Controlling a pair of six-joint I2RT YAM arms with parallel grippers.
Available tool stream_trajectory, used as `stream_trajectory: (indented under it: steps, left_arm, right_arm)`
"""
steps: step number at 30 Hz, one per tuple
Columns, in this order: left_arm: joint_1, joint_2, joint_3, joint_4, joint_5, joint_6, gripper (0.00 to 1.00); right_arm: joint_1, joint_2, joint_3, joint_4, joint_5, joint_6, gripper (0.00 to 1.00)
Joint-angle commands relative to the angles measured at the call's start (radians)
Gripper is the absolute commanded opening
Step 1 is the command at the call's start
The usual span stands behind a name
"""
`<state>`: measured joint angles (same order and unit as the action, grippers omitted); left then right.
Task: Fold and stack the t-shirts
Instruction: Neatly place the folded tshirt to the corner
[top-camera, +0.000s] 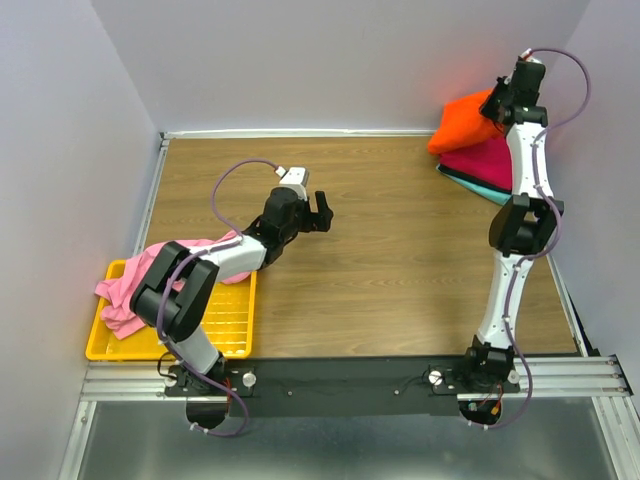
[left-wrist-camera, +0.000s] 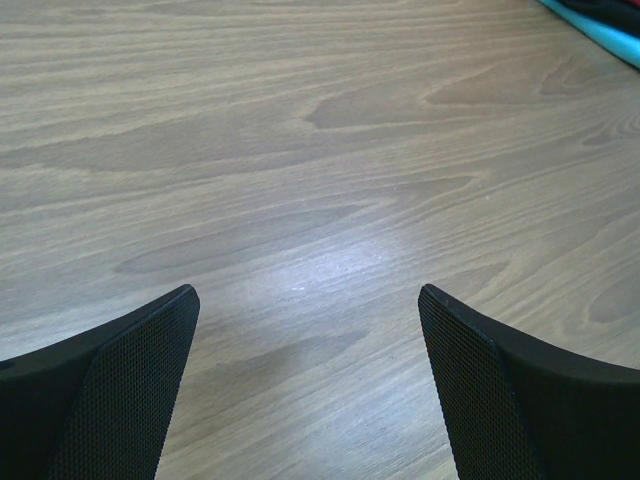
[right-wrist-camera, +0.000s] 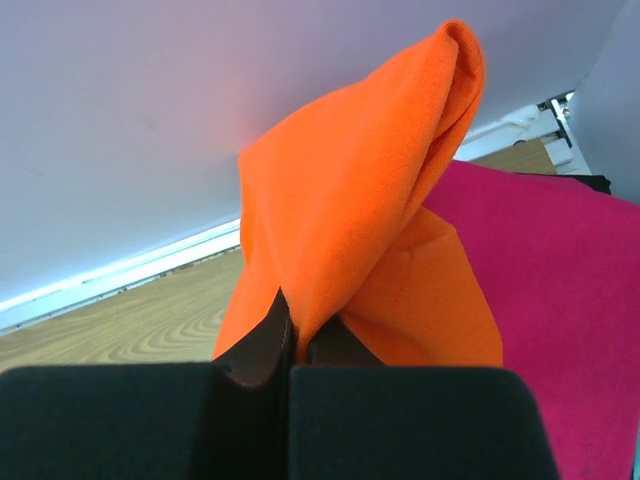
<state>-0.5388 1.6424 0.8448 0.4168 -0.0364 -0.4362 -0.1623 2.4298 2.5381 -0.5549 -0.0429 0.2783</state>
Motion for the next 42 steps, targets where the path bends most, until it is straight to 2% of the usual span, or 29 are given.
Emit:
stream_trajectory:
  steps: [1, 17, 20, 28, 29, 30, 31, 32, 33, 34, 35, 42]
  left_arm:
    - [-0.001, 0.016, -0.006, 0.014, 0.001, -0.006, 0.98]
    - [-0.003, 0.014, -0.006, 0.013, 0.009, 0.002, 0.98]
    - [-0.003, 0.016, -0.004, 0.014, 0.016, 0.001, 0.98]
    - [-0.003, -0.001, -0.016, 0.014, 0.018, 0.008, 0.98]
    - [-0.003, -0.001, -0.016, 0.013, 0.020, 0.008, 0.98]
    - [-0.003, -0.001, -0.018, 0.014, 0.020, 0.010, 0.98]
    - [-0.003, -0.001, -0.018, 0.013, 0.021, 0.010, 0.98]
    - [-0.003, 0.000, -0.019, 0.013, 0.023, 0.013, 0.98]
    - [-0.003, -0.001, -0.021, 0.013, 0.024, 0.011, 0.98]
    - [-0.003, -0.006, -0.023, 0.014, 0.026, 0.014, 0.98]
    - [-0.003, -0.009, -0.026, 0.013, 0.026, 0.014, 0.98]
    - [-0.003, -0.032, -0.041, 0.027, 0.032, 0.019, 0.98]
  right_arm:
    - [-0.039, -0.084, 0.001, 0.066, -0.038, 0.036, 0.00]
    - [-0.088, -0.110, -0.122, 0.076, -0.032, 0.016, 0.00]
    - [-0.089, -0.113, -0.151, 0.078, 0.008, 0.003, 0.01]
    - [-0.088, -0.118, -0.226, 0.093, 0.250, -0.053, 0.01]
    - [-0.088, -0.118, -0.226, 0.093, 0.268, -0.053, 0.04]
    - [-0.088, -0.118, -0.243, 0.096, 0.305, -0.051, 0.12]
    - [-0.088, -0.120, -0.252, 0.096, 0.320, -0.054, 0.45]
    - [-0.089, -0.129, -0.278, 0.099, 0.365, -0.050, 0.70]
    - [-0.088, -0.132, -0.289, 0.101, 0.365, -0.047, 0.80]
    - [-0.088, -0.138, -0.300, 0.105, 0.400, -0.045, 0.97]
    - [-0.088, -0.146, -0.314, 0.107, 0.412, -0.038, 1.00]
    - [-0.088, -0.299, -0.547, 0.177, 0.443, 0.024, 1.00]
